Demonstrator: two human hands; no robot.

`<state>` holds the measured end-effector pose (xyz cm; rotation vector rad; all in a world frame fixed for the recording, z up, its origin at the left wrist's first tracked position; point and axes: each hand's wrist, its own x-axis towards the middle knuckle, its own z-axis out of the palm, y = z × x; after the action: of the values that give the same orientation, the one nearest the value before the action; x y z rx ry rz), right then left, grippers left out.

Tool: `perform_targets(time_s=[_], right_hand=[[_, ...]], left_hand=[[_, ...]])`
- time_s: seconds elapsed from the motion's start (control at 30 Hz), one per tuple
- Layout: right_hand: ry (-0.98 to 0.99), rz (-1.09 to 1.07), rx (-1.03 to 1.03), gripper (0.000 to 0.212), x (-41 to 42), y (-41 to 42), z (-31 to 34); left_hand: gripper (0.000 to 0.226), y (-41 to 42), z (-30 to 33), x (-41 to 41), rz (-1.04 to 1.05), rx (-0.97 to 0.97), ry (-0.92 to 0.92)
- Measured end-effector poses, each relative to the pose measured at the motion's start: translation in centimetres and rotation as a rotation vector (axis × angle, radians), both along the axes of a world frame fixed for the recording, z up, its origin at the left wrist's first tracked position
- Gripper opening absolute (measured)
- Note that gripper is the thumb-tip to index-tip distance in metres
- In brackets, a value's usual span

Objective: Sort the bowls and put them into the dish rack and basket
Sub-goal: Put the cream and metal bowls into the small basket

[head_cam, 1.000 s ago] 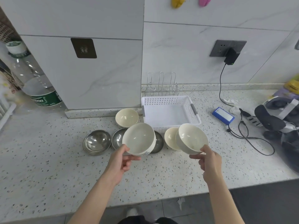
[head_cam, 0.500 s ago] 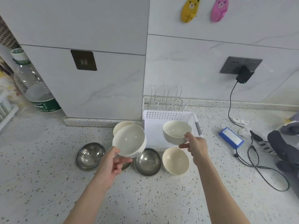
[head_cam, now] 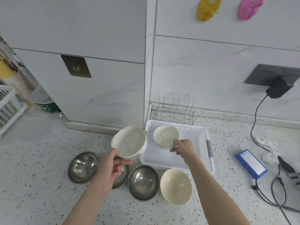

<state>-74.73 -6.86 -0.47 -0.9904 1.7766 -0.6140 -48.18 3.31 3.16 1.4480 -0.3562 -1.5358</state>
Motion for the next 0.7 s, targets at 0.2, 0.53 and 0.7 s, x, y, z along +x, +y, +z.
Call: perform_targets(time_s=[0.2,0.53,0.7], right_hand=[[-0.091,0.069,0.073,0.02,0.4,-0.3,-1.8],[-0.187,0.059,0.104,0.019,0.8,-0.3,-2.9],[-0.249,0.048,0.101,0.022,0.8,-0.2,-3.2]], left_hand=[[0.027,-1.8,-0.5,-0.8,-0.023,0.044,-0.032],[0.029,-3.3,-0.7,-2.0,-0.095,0.073,-0.033],[0.026,-3.5,-0.3,-2.5,-0.105,0.067,-0.025]])
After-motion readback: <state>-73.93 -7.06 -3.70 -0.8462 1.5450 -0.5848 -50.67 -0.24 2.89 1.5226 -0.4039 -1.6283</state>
